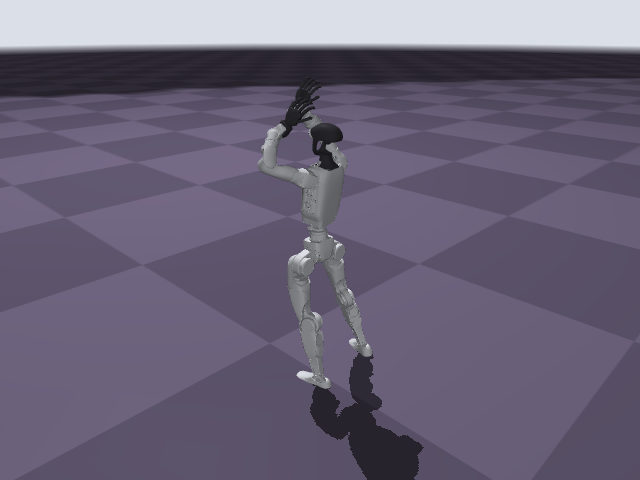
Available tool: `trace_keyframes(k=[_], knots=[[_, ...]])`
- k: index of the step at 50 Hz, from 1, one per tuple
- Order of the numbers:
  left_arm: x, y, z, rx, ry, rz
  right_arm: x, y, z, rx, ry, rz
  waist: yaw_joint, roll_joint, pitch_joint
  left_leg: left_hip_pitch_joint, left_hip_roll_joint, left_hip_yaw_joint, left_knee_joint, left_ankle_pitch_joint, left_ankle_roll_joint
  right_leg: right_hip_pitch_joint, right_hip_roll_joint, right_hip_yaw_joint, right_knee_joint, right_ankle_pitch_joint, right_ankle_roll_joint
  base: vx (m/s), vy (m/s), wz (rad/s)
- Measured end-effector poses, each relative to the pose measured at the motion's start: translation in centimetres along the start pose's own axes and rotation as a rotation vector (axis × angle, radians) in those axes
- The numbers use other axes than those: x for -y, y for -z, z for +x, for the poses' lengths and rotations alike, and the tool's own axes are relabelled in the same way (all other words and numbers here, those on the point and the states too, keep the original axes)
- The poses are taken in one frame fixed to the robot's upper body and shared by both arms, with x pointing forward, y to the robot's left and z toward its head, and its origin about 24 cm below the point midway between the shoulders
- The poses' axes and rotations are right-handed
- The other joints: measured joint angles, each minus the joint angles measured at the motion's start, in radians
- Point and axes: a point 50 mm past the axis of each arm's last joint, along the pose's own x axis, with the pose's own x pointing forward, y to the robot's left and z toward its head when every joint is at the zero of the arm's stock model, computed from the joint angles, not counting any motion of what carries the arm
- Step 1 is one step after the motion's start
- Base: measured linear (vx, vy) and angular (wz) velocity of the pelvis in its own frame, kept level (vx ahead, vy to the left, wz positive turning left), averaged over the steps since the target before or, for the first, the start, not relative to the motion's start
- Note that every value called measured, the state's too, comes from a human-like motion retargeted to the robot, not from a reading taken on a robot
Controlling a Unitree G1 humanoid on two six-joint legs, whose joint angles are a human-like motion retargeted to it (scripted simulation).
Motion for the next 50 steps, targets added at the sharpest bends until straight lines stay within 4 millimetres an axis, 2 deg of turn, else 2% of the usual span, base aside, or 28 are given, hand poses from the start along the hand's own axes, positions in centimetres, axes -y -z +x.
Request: trace_keyframes(k=[3,5,8,11,15,21,24,25,27,29,31,34,38,41,45,50], knots=[[1.3,-1.9,-3.1,0.084,0.006,0.133,0.2,-1.8,3.5,0.158,-0.01,-0.033,-0.003,-0.037,0.069,0.012,0.001,-0.015,0.023,-0.012,0.005,-0.021,-0.016,0.008,0.095,-0.009,-0.008,-0.01,0.0,0.2],[2.1,-2.5,-4.9,0.14,-0.007,0.244,1.3,-3.1,5.1,0.236,-0.003,-0.076,-0.003,-0.057,0.111,0.017,0.007,-0.033,0.037,-0.015,0.009,-0.044,-0.025,0.012,0.181,-0.005,-0.019,-0.04,0.0,0.5],[2.5,-3.0,-6.2,0.205,-0.042,0.375,3.7,-4.4,5.9,0.284,0.018,-0.153,-0.002,-0.059,0.173,0.033,0.021,-0.069,0.042,-0.027,-0.003,-0.107,-0.038,0.031,0.354,0.061,0.005,-0.05,-0.03,0.59],[2.8,-3.2,-7.0,0.196,-0.097,0.399,5.1,-4.6,5.3,0.263,0.032,-0.191,-0.026,-0.047,0.217,0.048,0.043,-0.098,0.037,-0.019,0.002,-0.184,-0.023,0.076,0.509,0.096,-0.003,-0.03,-0.09,0.53],[3.0,-3.4,-7.5,0.167,-0.121,0.394,6.0,-4.4,4.5,0.24,0.044,-0.214,-0.073,-0.029,0.233,0.06,0.068,-0.116,0.009,-0.007,0.002,-0.261,0.037,0.134,0.571,0.02,-0.001,0.05,-0.14,0.27],[3.0,-3.5,-7.5,0.159,-0.054,0.414,5.5,-3.7,3.7,0.201,0.044,-0.193,-0.113,-0.056,0.205,0.063,0.049,-0.085,-0.002,-0.015,-0.014,-0.263,0.042,0.056,0.336,-0.102,0.004,0.17,-0.21,-0.19],[3.0,-3.4,-7.9,0.123,-0.03,0.408,5.2,-3.4,3.6,0.179,0.041,-0.174,-0.142,-0.076,0.199,0.045,0.049,-0.073,0.047,0.002,0.017,-0.217,0.063,0.053,0.22,-0.11,-0.022,0.24,-0.25,-0.19],[2.9,-3.3,-8.0,0.103,-0.027,0.404,5.2,-3.4,3.7,0.178,0.04,-0.173,-0.15,-0.081,0.2,0.038,0.054,-0.066,0.074,0.01,0.034,-0.2,0.073,0.059,0.196,-0.109,-0.037,0.25,-0.27,-0.35],[2.9,-3.2,-8.2,0.069,-0.039,0.368,3.7,-1.5,1.3,0.016,0.037,-0.084,-0.142,-0.074,0.214,0.017,0.07,-0.046,0.167,0.014,0.036,-0.167,0.086,0.07,0.176,-0.106,-0.03,0.27,-0.28,-0.43],[2.5,-3.0,-8.3,0.045,-0.045,0.37,3.6,-1.2,0.6,-0.05,0.039,-0.056,-0.138,-0.074,0.238,-0.015,0.082,-0.032,0.298,0.036,0.035,-0.128,0.09,0.083,0.163,-0.108,-0.006,0.28,-0.28,-0.47],[2.2,-2.8,-8.2,0.046,-0.035,0.392,3.8,-1.3,0.5,-0.08,0.041,-0.046,-0.131,-0.081,0.271,-0.07,0.087,-0.043,0.475,0.071,0.028,-0.076,0.092,0.096,0.141,-0.113,0.021,0.29,-0.26,-0.46],[2.0,-2.7,-8.2,0.047,-0.02,0.411,3.8,-1.4,0.8,-0.092,0.039,-0.038,-0.111,-0.088,0.307,-0.174,0.066,-0.093,0.71,0.115,0.015,-0.007,0.1,0.118,0.103,-0.119,0.02,0.28,-0.21,-0.53],[2.1,-3.0,-8.0,0.063,-0.017,0.399,3.6,-1.3,0.6,-0.105,0.038,-0.029,-0.077,-0.091,0.323,-0.295,0.027,-0.099,0.827,0.069,-0.002,0.049,0.103,0.14,0.067,-0.124,0.029,0.3,-0.14,-0.41],[2.2,-3.3,-7.8,0.082,-0.015,0.387,3.4,-1.2,0.5,-0.115,0.036,-0.02,-0.055,-0.084,0.32,-0.365,0.051,-0.022,0.784,0.034,0.014,0.076,0.111,0.141,0.044,-0.134,0.046,0.32,-0.08,-0.18],[2.3,-3.6,-7.7,0.106,0.001,0.378,2.7,-1.0,0.5,-0.125,0.027,0.0,-0.009,-0.052,0.302,-0.423,0.081,0.056,0.597,0.027,0.019,0.094,0.147,0.156,0.013,-0.144,0.057,0.35,-0.01,-0.35],[2.5,-3.9,-7.8,0.109,0.021,0.355,2.5,-1.1,0.9,-0.113,0.021,0.004,0.057,-0.007,0.277,-0.415,0.054,0.01,0.298,0.066,-0.004,0.115,0.198,0.199,0.011,-0.161,0.041,0.43,0.06,-0.51]])
